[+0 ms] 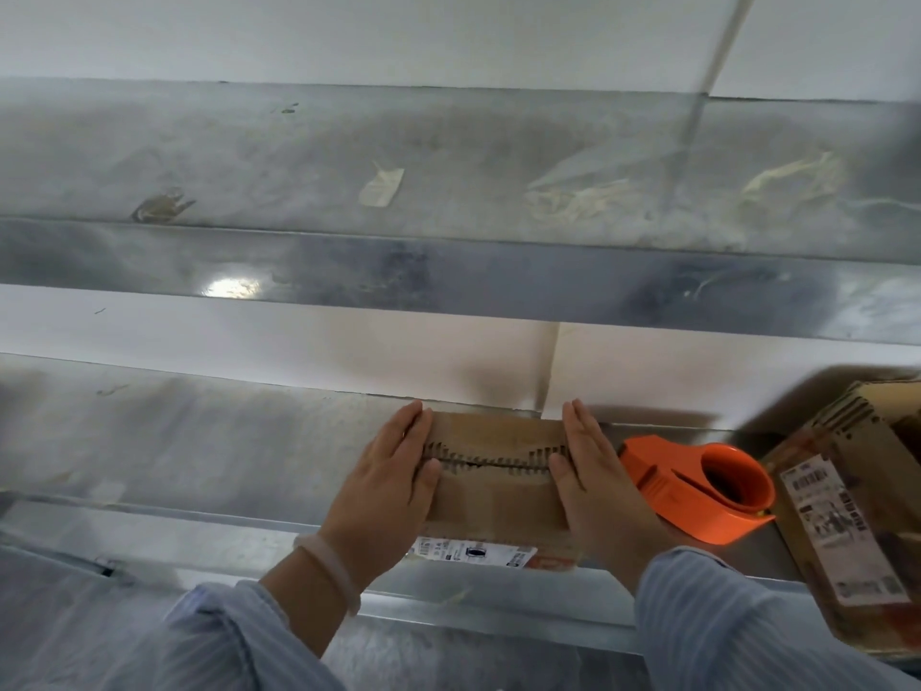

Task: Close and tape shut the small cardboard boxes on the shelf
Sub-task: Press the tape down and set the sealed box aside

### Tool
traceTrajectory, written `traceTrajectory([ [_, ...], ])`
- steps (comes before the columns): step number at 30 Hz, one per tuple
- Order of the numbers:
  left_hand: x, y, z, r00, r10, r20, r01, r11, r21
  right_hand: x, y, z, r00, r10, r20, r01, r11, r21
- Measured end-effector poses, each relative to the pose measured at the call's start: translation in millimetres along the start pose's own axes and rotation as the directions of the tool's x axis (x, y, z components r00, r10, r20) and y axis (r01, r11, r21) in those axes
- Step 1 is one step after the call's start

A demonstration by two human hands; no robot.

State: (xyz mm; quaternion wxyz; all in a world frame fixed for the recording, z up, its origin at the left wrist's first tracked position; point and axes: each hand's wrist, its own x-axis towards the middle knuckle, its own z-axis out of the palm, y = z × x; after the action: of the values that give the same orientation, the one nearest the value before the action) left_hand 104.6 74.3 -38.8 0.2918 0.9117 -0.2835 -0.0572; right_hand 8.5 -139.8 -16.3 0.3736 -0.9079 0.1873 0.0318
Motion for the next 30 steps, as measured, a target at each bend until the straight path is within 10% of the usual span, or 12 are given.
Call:
traceTrajectory([
  [4, 5.8, 3.1, -3.5, 0.999, 0.051, 0.002, -0.051, 0.995, 0.088, 5.0, 0.8, 2.0, 1.0, 0.003, -0.031, -0.003, 1.0, 0.004],
  [10, 25.3, 17.3, -8.9, 0.966, -0.252, 0.054, 0.252, 0.88, -0.403, 6.1, -4.9, -4.1, 0.984, 0.178, -0.006, -0.163, 0.916, 0.367],
  [19, 28.1, 13.3, 3.2, 0.93, -0.35, 0.11, 0.35, 0.757, -0.551, 8.8, 4.2, 2.3, 0.958, 0.285, 0.027, -0.257, 0.813, 0.522],
  [30, 26.8, 16.1, -2.0, 0.81, -0.449, 0.378, 0.533, 0.295, -0.793, 10.8, 10.9, 5.8, 0.897, 0.423, 0.128, -0.407, 0.678, 0.612],
])
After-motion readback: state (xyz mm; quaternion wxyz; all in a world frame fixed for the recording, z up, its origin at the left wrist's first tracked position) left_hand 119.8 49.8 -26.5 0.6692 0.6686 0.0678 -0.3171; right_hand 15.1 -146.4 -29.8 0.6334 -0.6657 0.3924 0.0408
